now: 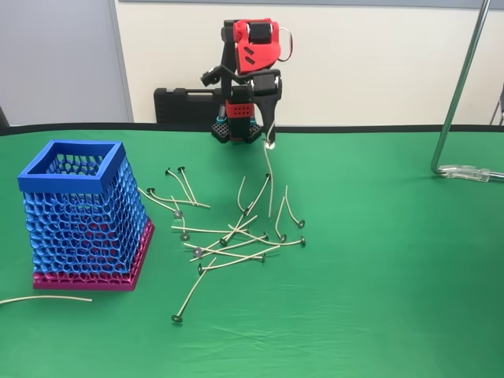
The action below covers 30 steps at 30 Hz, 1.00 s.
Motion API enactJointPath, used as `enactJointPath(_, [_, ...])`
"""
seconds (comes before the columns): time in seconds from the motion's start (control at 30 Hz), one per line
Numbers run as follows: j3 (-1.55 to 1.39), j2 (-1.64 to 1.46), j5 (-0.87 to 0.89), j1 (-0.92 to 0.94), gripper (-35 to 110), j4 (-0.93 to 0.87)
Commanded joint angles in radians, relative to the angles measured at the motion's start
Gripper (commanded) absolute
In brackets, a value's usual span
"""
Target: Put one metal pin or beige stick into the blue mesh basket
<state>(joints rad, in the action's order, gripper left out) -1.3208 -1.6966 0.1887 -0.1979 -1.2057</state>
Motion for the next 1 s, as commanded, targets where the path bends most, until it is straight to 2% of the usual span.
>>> enactJointPath(0.0, [0.091, -0.057, -0.118, 0.014, 1, -0.023])
enactJointPath(0.33, [0.268, -0.089, -0.259, 0.094, 1, -0.055])
enactJointPath(0.53, [0.333, -0.095, -0.265, 0.149, 1, -0.061])
enactJointPath(0.67, [0.365, -0.092, -0.212, 0.175, 1, -0.060])
enactJointPath(0.77, [0.391, -0.100, 0.005, 0.249, 1, 0.015])
enactJointPath(0.87, [0.376, -0.097, 0.133, 0.259, 1, -0.002])
enactJointPath(0.97, [0.351, -0.087, 0.158, 0.250, 1, -0.002])
